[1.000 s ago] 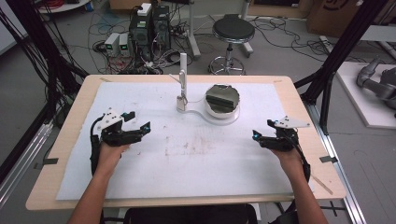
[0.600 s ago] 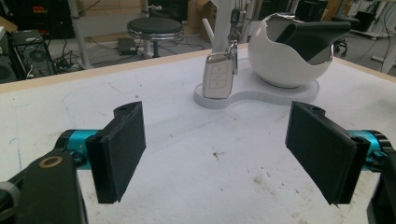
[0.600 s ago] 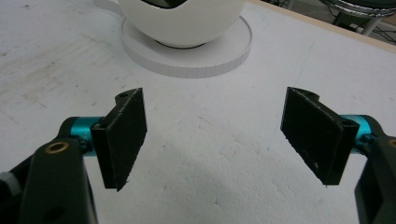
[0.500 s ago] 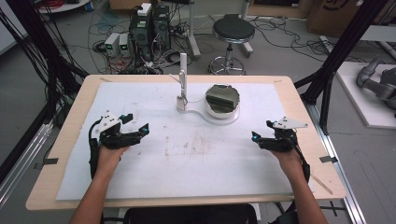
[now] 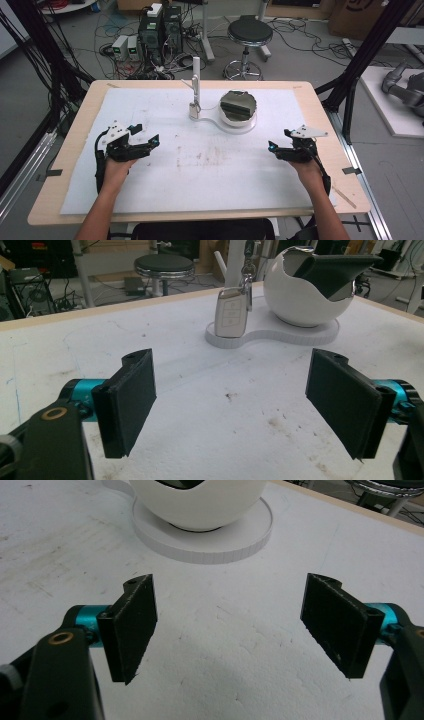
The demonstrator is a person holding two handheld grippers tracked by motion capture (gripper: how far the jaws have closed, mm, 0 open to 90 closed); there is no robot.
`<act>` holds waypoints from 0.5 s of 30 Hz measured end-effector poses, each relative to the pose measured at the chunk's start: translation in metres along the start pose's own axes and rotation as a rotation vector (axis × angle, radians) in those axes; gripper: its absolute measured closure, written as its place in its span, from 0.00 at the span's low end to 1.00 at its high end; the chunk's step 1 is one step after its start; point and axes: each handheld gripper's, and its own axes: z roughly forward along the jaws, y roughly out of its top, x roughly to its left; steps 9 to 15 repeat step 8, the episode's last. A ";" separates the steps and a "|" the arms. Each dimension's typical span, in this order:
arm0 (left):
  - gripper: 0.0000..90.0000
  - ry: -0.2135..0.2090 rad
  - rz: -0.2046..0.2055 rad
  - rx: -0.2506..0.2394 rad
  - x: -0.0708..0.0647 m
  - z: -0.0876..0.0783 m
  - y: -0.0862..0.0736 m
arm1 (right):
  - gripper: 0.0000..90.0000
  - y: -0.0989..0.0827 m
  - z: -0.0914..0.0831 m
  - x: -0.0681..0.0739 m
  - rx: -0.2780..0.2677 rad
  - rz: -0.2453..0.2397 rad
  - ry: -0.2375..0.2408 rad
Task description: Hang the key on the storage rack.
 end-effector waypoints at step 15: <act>0.22 0.001 -0.006 0.010 0.003 0.004 -0.001 | 0.26 -0.002 -0.001 -0.003 -0.004 0.006 -0.002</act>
